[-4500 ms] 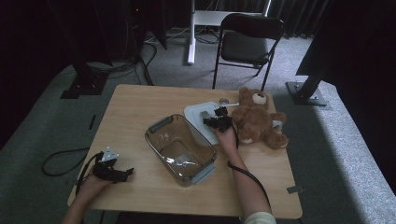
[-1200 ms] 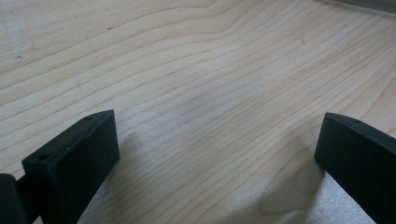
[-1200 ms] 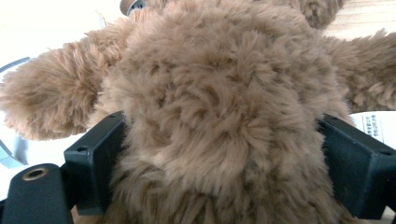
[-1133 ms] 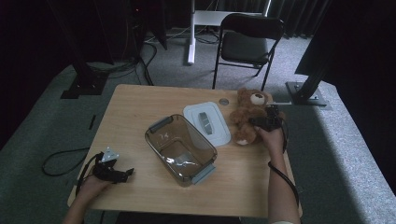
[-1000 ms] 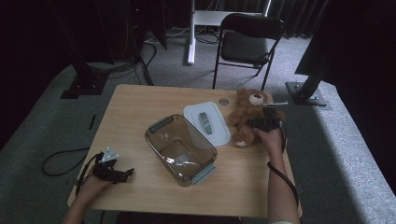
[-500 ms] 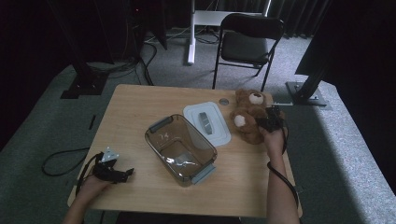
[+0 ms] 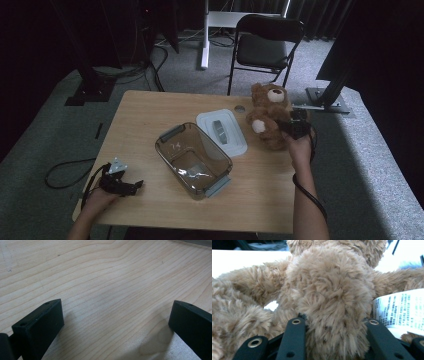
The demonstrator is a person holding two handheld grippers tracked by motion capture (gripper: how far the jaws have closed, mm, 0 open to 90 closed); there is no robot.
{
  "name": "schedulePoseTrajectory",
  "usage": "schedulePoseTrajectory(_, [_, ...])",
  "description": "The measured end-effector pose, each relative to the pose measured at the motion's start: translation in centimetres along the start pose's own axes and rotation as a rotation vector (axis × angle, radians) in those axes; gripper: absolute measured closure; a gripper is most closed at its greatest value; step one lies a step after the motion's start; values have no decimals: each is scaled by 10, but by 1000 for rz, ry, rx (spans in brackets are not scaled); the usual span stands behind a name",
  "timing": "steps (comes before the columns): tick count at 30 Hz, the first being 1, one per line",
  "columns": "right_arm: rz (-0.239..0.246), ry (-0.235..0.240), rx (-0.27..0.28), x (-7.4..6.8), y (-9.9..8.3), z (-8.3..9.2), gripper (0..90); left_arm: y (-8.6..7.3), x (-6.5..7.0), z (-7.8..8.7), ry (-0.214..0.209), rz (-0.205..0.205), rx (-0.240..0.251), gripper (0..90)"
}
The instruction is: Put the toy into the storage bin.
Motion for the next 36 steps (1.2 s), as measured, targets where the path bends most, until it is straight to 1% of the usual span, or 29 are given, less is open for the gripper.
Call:
schedulePoseTrajectory(3, [23, 41, 22, -17, 1, 12, 675, 0, 0, 0, 0, 0, 0, 3])
schedulePoseTrajectory(4, [23, 41, 22, -17, 1, 12, 675, 0, 0, 0, 0, 0, 0, 3])
schedulePoseTrajectory(5, [43, 67, 32, -30, 1, 20, 675, 0, 0, 0, 0, 0, 0, 3])
schedulePoseTrajectory(9, [78, 114, 41, -51, 0, 33, 674, 0, 0, 0, 0, -1, 0, 3])
schedulePoseTrajectory(10, [78, 114, 41, -51, 0, 33, 674, 0, 0, 0, 0, -1, 0, 3])
schedulePoseTrajectory(11, [98, 138, 51, -62, -1, 40, 674, 0, 0, 0, 1, -1, 0, 3])
schedulePoseTrajectory(12, [111, 146, 55, -68, -2, 43, 674, 0, 0, 0, 1, -1, 0, 3])
schedulePoseTrajectory(13, [111, 146, 55, -68, -2, 43, 674, 0, 0, 0, 1, -1, 1, 3])
schedulePoseTrajectory(14, [123, 155, 59, -73, -3, 46, 674, 0, 0, 0, 1, -2, 1, 3])
schedulePoseTrajectory(15, [149, 170, 62, -84, -5, 52, 674, 0, 0, 0, 1, -1, 1, 3])
schedulePoseTrajectory(20, [209, 228, 67, -112, -11, 66, 673, 0, 0, 0, 0, -2, 1, 3])
schedulePoseTrajectory(24, [240, 285, 64, -133, -18, 75, 673, 0, 0, 0, 0, -2, 1, 3])
schedulePoseTrajectory(27, [283, 317, 53, -149, -27, 80, 673, 0, 0, 0, 0, -2, 0, 3])
schedulePoseTrajectory(29, [307, 348, 42, -159, -34, 82, 673, 0, 0, 0, 0, 0, 1, 3])
schedulePoseTrajectory(30, [308, 366, 36, -164, -37, 83, 673, 0, 0, 0, 0, 0, 1, 3])
schedulePoseTrajectory(31, [308, 366, 36, -164, -37, 83, 673, 0, 0, 0, 0, 0, 1, 3])
schedulePoseTrajectory(32, [315, 383, 33, -168, -40, 83, 672, 0, 0, 0, 0, 0, 1, 3])
schedulePoseTrajectory(33, [327, 402, 24, -177, -45, 84, 672, 0, 0, 0, 0, 0, 1, 3])
schedulePoseTrajectory(36, [336, 432, 10, -187, -52, 83, 672, 0, 0, 0, 0, -1, 0, 3])
Point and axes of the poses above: each handheld gripper's, and its own axes: z roughly backward along the jaws, y roughly out of its top, x roughly to its right, the point moved 6 cm from there along -z, roughly forward along the jaws, and after that the axes turned 15 degrees about -z, right-handed, at the moved point
